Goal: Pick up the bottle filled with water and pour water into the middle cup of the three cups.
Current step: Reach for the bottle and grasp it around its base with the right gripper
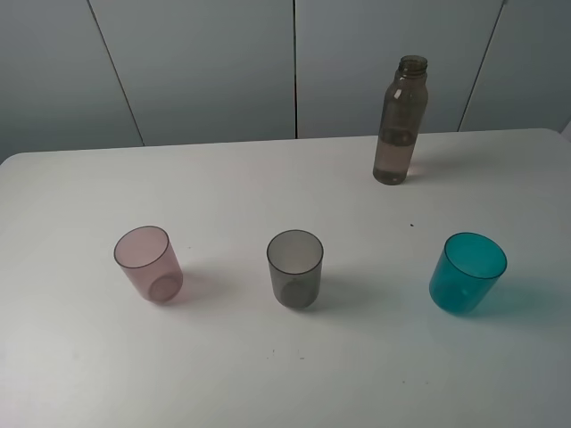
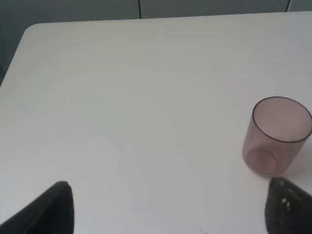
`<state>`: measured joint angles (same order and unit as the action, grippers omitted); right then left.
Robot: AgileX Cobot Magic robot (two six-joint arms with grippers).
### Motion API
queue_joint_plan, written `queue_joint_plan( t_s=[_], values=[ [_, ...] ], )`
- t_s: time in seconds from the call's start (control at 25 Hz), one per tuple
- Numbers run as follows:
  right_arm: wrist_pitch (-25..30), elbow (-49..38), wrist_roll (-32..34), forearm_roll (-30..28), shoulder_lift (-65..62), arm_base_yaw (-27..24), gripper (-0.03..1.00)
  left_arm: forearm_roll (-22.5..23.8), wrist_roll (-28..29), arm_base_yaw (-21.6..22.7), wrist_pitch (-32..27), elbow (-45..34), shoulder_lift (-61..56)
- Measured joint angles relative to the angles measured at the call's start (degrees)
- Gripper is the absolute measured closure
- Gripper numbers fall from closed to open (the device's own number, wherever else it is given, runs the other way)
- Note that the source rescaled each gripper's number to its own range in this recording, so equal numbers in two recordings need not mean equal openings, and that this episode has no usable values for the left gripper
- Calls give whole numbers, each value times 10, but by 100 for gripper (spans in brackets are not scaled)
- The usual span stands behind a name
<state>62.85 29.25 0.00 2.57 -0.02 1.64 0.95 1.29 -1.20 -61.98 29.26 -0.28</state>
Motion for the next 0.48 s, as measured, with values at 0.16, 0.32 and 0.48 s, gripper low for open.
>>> queue_joint_plan(
  t_s=[0.16,0.32,0.48],
  values=[
    [0,0,0,0,0,0,-3,0,0,0,0,0,0],
    [0,0,0,0,0,0,-3,0,0,0,0,0,0],
    [0,0,0,0,0,0,-3,0,0,0,0,0,0]
  ],
)
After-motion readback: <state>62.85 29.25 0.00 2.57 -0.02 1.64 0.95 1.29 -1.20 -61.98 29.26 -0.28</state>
